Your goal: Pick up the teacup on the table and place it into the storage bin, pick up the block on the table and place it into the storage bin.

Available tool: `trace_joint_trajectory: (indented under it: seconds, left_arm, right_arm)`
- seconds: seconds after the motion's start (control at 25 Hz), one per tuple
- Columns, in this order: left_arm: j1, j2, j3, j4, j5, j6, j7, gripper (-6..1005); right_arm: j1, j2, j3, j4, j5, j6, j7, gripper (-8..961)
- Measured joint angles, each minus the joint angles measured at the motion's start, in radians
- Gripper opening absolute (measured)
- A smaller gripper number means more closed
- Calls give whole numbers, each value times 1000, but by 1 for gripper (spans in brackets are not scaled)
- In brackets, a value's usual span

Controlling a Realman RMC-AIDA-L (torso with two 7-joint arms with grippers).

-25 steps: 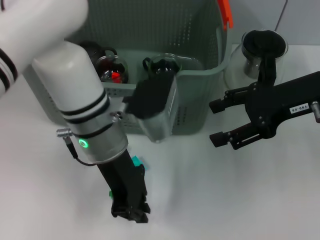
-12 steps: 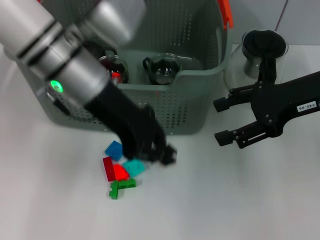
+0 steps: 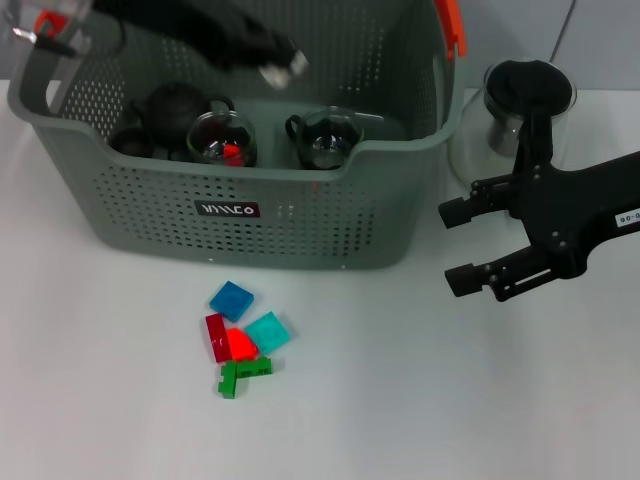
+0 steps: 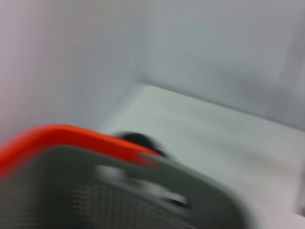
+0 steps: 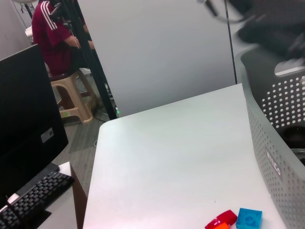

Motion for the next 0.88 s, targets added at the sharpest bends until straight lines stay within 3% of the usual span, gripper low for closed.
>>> trace_joint_trajectory:
  seconds: [0.16,0.28,0.4,0.48,0.88]
  left_arm:
    - [-4,50,-2,81,-3,-202,-90,119]
    - [-8,63,40,142,4,-327,-139,126]
    - [-8,59,103,162,11,-408,-179,132]
    - [0,45,158,161,15,-461,-209,136]
    - [3,35,196,157,16,-479,-235,157]
  right_arm:
    - [-1,-4,1,5,0,-2,0,912]
    - [2,-4,0,6,-1,-4,0,912]
    - [7,-5,0,7,-2,-4,1,912]
    - [9,-5,0,7,-4,-4,1,911]
    - [11,-5,-6,8,-4,0,2,911]
